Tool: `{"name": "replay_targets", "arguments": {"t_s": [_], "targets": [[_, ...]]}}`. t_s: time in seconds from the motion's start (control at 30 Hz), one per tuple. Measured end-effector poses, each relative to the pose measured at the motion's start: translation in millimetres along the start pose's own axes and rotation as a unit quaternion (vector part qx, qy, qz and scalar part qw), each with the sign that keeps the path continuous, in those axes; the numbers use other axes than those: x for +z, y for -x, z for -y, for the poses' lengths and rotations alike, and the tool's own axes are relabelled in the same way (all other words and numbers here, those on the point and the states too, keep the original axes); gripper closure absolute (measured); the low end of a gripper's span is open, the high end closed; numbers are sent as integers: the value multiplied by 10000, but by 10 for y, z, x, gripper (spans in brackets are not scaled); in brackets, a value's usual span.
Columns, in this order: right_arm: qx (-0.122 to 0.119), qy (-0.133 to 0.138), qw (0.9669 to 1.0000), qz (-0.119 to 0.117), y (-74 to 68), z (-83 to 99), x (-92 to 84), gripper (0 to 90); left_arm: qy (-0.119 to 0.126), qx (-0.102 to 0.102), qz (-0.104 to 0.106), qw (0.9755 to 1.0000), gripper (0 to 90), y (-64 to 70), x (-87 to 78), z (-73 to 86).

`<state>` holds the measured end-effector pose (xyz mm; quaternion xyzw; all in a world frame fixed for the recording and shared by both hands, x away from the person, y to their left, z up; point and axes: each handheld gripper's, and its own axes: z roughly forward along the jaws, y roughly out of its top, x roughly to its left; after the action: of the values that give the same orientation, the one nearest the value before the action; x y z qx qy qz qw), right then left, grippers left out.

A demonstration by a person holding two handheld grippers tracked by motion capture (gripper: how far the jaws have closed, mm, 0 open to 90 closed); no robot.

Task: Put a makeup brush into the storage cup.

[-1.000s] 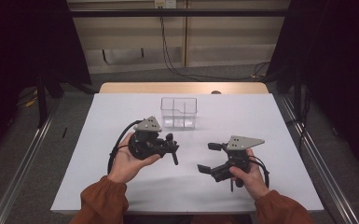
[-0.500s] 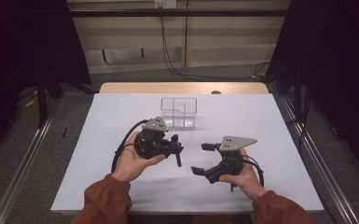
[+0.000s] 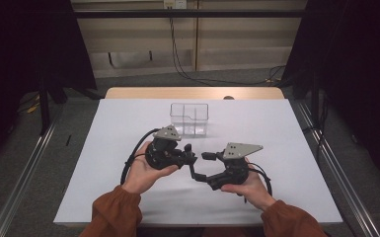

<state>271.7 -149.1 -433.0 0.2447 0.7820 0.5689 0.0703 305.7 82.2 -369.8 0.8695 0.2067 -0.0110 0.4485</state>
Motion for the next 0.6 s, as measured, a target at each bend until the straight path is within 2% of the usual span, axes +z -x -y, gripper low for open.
{"name": "replay_targets", "arguments": {"t_s": [0.3,0.6], "targets": [[-108,-103,9998,-150,-20,9,104,554,16,1,53,10000,793,10,5,-5],[-153,-96,9997,-150,-28,20,119,684,-23,11,90,10000,793,27,43,-6]]}}
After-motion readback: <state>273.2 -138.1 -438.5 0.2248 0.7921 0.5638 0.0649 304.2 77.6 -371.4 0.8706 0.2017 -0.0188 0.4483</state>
